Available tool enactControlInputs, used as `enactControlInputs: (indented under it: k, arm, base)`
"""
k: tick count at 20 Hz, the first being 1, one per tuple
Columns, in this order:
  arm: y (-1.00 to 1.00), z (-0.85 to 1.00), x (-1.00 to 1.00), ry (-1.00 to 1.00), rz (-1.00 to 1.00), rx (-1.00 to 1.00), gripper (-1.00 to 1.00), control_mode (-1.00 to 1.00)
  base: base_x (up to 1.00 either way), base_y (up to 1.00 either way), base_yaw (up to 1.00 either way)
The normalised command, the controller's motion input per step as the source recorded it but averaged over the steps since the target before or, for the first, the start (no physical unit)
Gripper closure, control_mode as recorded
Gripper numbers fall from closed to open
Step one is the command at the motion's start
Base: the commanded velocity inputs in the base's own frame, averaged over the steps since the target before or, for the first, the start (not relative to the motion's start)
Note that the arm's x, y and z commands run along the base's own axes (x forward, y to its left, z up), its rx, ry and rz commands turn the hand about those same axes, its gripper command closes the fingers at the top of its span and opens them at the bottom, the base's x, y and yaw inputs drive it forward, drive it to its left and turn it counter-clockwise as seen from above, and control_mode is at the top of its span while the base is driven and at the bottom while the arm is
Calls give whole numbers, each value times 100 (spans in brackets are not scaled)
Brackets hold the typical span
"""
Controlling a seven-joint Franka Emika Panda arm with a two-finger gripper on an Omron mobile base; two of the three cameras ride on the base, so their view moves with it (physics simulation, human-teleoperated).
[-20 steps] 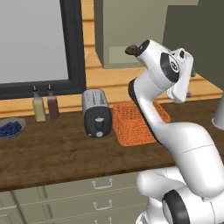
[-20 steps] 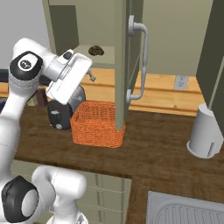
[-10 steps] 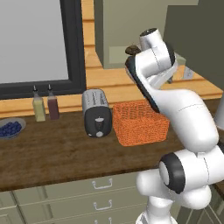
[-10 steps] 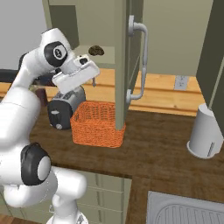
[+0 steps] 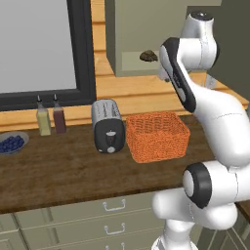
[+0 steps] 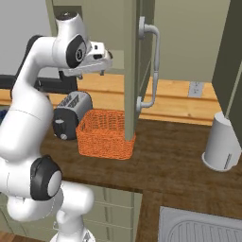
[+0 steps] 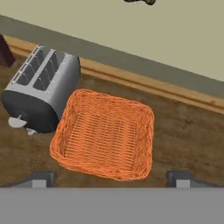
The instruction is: Open the cabinet, pick up the bread from the cabinet and place it in the basket. Then move the basket to the dining counter.
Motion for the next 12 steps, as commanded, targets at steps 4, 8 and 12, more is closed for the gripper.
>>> enactControlInputs:
  k: [4, 8, 12]
  arm:
    - [2, 36, 7, -72, -7, 20, -100, -100]
    - [5, 2, 13, -43, -25, 30, -100, -100]
    - [4, -16, 8, -27, -35, 33, -100, -100]
  base:
    - [0, 0, 0]
    - [0, 0, 0]
    - [0, 0, 0]
